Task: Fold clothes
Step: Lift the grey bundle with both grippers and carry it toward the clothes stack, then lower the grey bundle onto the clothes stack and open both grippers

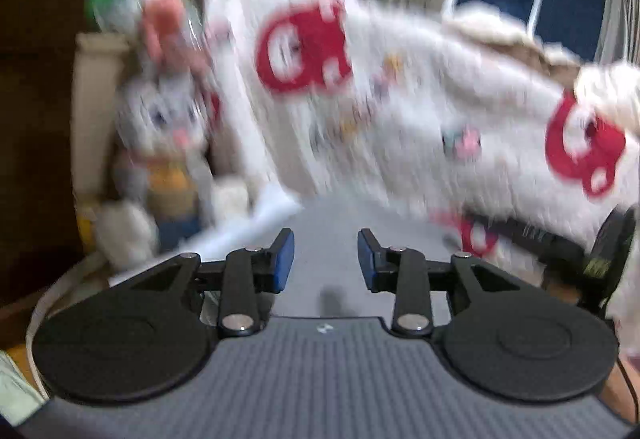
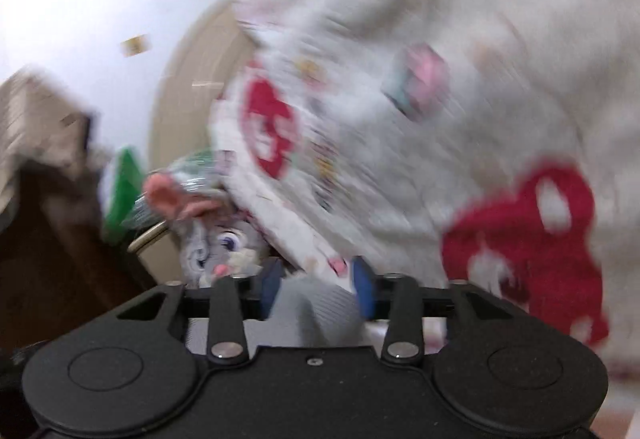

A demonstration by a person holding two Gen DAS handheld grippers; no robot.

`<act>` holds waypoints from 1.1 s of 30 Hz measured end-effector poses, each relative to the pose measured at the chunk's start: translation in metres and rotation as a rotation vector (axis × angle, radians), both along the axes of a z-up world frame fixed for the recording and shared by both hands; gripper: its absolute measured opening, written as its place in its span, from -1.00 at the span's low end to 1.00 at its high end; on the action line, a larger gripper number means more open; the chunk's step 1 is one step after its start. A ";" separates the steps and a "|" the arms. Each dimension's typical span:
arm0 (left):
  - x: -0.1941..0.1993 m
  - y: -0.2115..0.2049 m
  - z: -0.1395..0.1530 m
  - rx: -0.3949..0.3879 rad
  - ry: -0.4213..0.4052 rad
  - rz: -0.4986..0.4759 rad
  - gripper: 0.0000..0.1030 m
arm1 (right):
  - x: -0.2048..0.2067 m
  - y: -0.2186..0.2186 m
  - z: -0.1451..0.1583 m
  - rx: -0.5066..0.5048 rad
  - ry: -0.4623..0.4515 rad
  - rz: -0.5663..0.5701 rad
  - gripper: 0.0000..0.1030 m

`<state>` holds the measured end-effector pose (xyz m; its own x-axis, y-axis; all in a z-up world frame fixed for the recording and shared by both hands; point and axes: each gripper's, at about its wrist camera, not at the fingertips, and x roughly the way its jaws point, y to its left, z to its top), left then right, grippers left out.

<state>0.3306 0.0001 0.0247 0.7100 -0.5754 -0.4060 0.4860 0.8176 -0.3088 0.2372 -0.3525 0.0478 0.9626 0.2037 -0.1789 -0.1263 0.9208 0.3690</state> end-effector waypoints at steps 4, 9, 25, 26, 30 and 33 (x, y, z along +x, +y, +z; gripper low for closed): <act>0.003 -0.007 -0.023 0.080 0.022 0.013 -0.33 | 0.006 0.022 -0.006 -0.197 0.024 0.142 -0.18; 0.002 -0.001 -0.027 0.080 0.023 0.018 -0.30 | 0.028 0.001 -0.040 -0.125 0.130 0.095 -0.24; -0.028 -0.005 -0.040 0.130 -0.019 -0.035 -0.29 | 0.017 0.017 -0.057 -0.167 0.112 0.042 -0.04; -0.028 -0.005 -0.041 0.132 -0.018 -0.033 -0.29 | 0.018 0.017 -0.058 -0.167 0.117 0.039 -0.04; -0.033 -0.011 -0.039 0.168 -0.037 -0.022 -0.29 | 0.014 0.016 -0.054 -0.196 0.124 0.035 -0.04; -0.033 -0.014 -0.035 0.188 -0.036 0.003 -0.29 | -0.003 0.012 -0.063 -0.437 0.127 -0.112 0.09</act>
